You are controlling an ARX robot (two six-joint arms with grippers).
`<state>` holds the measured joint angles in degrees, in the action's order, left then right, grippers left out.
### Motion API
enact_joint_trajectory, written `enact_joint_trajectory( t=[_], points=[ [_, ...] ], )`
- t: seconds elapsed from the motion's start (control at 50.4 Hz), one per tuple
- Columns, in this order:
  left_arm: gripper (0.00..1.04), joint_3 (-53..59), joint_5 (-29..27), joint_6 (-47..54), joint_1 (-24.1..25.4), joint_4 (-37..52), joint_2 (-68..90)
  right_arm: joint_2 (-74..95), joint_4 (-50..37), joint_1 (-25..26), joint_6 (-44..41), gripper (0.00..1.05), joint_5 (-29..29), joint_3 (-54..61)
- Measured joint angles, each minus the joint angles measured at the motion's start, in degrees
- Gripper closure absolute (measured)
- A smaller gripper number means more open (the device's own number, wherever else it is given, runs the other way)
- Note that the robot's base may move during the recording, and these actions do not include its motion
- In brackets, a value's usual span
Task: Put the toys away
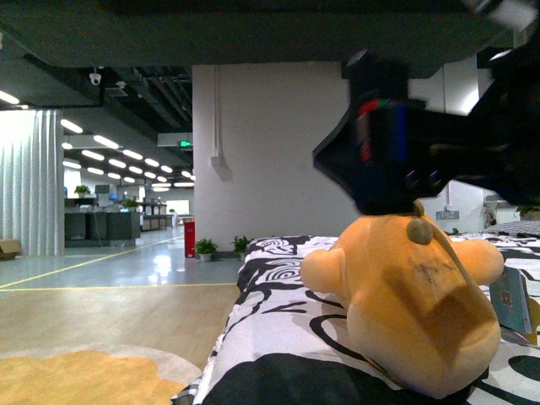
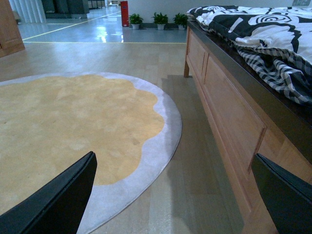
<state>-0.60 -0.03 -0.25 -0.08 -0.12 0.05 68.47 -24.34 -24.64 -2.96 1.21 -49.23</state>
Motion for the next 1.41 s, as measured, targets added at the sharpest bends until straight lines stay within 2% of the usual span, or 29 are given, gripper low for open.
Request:
enact_joint_trajectory(
  t=[0.099, 0.238, 0.595, 1.09, 1.249, 1.408],
  points=[
    [0.06, 0.0, 0.0, 0.0, 0.0, 0.0, 0.0, 4.9, -1.6, 0.0, -0.8, 0.07, -4.4, -1.8],
    [0.06, 0.0, 0.0, 0.0, 0.0, 0.0, 0.0, 9.0, -5.7, 2.7, -0.5, 0.07, -8.4, -2.9],
    [0.06, 0.0, 0.0, 0.0, 0.0, 0.0, 0.0, 10.8, -5.9, 2.5, -1.4, 0.07, -6.6, 2.0],
    [0.06, 0.0, 0.0, 0.0, 0.0, 0.0, 0.0, 13.4, -6.8, 2.3, -5.3, 0.08, -10.9, 2.6],
    [0.06, 0.0, 0.0, 0.0, 0.0, 0.0, 0.0, 13.3, -7.8, 2.8, -6.2, 0.33, -12.4, 2.9],
    [0.06, 0.0, 0.0, 0.0, 0.0, 0.0, 0.0, 11.5, -7.7, 3.6, -6.5, 0.67, -12.3, 3.0]
  ],
)
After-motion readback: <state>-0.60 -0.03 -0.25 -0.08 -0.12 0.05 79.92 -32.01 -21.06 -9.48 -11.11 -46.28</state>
